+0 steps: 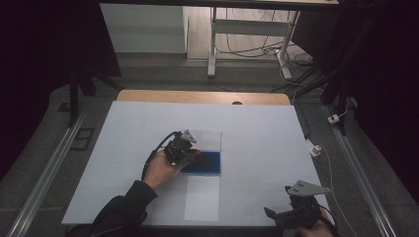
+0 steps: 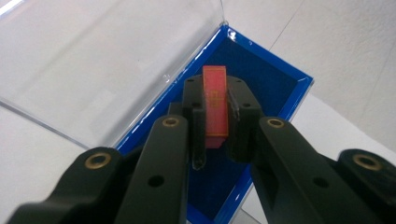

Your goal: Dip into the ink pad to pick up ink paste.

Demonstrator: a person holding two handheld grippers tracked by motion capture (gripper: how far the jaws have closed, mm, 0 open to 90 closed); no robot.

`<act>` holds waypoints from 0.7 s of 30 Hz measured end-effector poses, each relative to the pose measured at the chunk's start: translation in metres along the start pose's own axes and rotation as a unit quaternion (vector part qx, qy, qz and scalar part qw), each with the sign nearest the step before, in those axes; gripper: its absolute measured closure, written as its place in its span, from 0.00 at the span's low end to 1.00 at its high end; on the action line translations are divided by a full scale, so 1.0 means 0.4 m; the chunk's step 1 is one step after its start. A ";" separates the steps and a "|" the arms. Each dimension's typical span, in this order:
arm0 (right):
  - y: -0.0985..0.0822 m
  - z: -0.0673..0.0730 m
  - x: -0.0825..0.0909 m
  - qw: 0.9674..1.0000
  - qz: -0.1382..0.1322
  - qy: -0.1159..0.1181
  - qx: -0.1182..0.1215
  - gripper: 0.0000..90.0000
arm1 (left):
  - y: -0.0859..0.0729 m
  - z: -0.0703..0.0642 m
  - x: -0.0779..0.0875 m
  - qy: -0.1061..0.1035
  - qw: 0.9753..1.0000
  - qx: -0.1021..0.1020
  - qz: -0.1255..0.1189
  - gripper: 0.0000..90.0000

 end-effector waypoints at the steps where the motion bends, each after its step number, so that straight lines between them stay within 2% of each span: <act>1: 0.000 0.000 0.000 1.000 0.000 0.000 0.000 0.00 | -0.002 0.001 -0.003 0.001 1.000 0.000 0.002 0.89; 11: 0.000 0.000 0.000 1.000 0.001 -0.001 0.001 0.00 | -0.012 0.013 -0.013 -0.008 1.000 0.025 0.006 0.89; 21: -0.001 0.001 -0.002 1.000 0.007 -0.001 0.003 0.00 | -0.013 0.004 -0.017 0.004 1.000 0.020 0.010 0.89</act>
Point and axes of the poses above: each handheld gripper's, and its own axes: x roughly backward along the jaws, y roughly out of its top, z roughly to its left, the point moved 6 cm from there along -x, roughly forward along the jaws, and after that the axes turned 5 degrees about -z, right-handed, at the moved point
